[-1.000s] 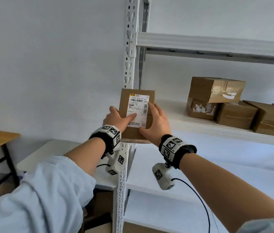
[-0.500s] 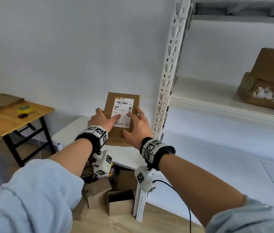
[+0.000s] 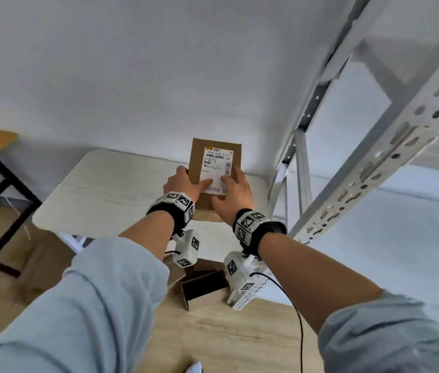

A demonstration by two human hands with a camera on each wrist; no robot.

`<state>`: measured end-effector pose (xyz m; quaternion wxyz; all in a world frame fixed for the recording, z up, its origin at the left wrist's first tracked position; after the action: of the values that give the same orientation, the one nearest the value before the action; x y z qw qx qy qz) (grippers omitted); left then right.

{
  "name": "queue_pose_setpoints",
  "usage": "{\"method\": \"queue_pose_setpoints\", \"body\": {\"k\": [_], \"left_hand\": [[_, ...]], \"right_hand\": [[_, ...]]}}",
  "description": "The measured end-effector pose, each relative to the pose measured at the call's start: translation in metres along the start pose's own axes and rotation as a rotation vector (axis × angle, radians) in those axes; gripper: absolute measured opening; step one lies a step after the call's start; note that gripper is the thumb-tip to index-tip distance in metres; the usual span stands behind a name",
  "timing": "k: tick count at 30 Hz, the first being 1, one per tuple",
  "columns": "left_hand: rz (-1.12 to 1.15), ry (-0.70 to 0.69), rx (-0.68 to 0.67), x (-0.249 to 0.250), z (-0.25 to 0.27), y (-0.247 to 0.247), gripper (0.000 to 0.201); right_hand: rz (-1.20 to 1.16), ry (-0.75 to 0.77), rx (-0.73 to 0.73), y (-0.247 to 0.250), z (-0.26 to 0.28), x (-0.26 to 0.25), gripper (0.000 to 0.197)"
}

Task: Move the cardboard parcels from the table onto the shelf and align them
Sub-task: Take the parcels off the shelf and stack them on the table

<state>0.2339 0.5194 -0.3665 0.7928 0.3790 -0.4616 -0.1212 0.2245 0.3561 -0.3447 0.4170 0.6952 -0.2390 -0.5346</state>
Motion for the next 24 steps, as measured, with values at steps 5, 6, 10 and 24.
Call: {"method": "queue_pose_setpoints", "body": {"k": [5,6,10,24], "left_hand": [[-0.032,0.031,-0.126,-0.009,-0.07,-0.066,0.066],[-0.035,0.035,-0.146,-0.01,-0.082,-0.079,0.066],[-0.055,0.013,-0.213,-0.002,-0.122,-0.125,0.065],[0.002,-0.173,-0.35,0.03,-0.169,-0.206,0.053]], "right_hand": [[0.069,-0.074,-0.047,-0.045,-0.047,0.052,0.059],[0.097,-0.077,-0.055,-0.052,-0.056,0.061,0.057],[0.166,-0.093,-0.086,-0.073,-0.084,0.099,0.056],[0.234,-0.323,-0.109,-0.094,-0.137,0.198,0.053]]}}
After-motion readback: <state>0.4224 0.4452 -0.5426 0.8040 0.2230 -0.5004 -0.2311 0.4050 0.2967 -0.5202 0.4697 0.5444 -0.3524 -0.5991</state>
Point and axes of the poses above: each hand's wrist, its own z-axis away from the middle knuckle, its own y-axis out of the back of the hand, x = y × z, the point moved 9 cm from there along -z, towards the middle knuckle, and after that the axes turned 9 degrees about y, right-handed, at the moved point
